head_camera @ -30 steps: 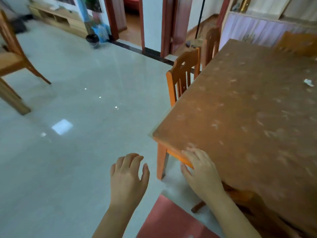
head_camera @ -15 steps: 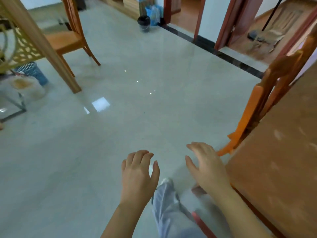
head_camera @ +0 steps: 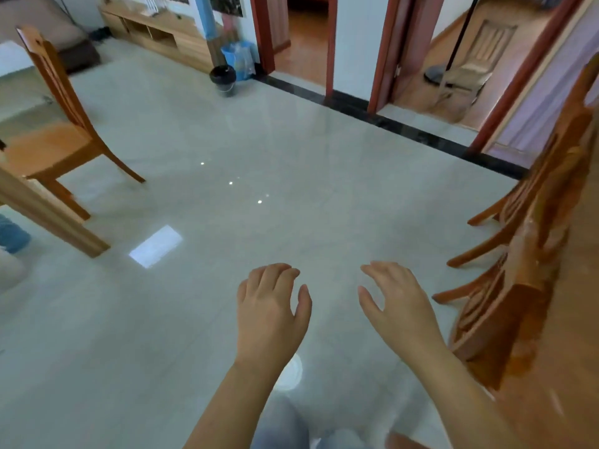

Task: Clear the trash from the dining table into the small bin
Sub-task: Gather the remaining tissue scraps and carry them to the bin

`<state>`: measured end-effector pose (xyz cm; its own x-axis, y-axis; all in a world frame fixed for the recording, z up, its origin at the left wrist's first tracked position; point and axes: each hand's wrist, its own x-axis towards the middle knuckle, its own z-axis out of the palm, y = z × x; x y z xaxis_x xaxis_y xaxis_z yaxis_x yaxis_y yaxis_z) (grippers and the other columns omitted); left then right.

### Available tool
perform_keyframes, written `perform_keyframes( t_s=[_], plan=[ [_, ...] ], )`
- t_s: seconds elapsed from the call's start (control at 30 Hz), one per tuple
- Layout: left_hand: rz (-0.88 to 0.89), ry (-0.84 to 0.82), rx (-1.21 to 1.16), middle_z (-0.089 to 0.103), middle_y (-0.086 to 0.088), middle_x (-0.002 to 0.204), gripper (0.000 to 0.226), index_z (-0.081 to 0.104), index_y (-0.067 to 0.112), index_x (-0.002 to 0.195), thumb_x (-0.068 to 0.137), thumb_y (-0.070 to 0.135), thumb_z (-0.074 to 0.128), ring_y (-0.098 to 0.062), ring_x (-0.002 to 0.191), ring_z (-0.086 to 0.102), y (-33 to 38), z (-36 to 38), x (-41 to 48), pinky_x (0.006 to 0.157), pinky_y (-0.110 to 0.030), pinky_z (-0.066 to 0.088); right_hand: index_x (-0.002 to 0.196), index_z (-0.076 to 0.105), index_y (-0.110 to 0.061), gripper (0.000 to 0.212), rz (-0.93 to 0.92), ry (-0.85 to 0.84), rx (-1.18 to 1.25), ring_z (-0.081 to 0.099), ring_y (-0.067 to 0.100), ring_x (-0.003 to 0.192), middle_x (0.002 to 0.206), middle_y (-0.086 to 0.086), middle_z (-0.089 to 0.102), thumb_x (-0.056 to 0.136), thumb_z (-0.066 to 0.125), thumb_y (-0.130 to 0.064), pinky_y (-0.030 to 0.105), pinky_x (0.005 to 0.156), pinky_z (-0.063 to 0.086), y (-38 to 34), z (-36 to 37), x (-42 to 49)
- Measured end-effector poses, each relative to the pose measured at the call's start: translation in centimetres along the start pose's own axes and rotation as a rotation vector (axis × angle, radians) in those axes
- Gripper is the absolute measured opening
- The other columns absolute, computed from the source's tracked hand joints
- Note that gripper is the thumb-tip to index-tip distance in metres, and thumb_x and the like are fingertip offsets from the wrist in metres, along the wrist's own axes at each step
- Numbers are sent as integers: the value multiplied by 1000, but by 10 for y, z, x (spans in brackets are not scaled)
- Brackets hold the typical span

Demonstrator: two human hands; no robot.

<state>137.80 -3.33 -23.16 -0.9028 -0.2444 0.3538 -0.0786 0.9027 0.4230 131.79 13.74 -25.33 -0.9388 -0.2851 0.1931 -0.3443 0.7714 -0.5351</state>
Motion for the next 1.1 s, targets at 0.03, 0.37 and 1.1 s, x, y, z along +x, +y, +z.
perform_keyframes(
  t_s=[0.03,0.37,1.1],
  plan=[
    [16,-18,-8,70,-9,90,32,68,5,87,80,26,46,-31,84,63,-7,9,17,73,-38,46,106,62,-6,30,13,10,-9,56,34,104,109,15,64,77,68,-11,44,87,46,5,4,15],
    [139,-80,-87,70,-10,90,32,68,5,87,79,26,45,-31,85,63,-75,82,250,71,-39,46,108,62,-7,29,116,85,-61,56,31,106,112,14,64,80,65,-13,43,86,47,9,49,228],
    [626,-318,-221,69,-13,99,23,67,4,94,72,7,73,-32,90,63,170,344,634,77,-43,48,110,59,-7,28,601,386,-195,54,28,109,113,14,63,84,61,-18,29,88,35,303,-86,524]
  ],
)
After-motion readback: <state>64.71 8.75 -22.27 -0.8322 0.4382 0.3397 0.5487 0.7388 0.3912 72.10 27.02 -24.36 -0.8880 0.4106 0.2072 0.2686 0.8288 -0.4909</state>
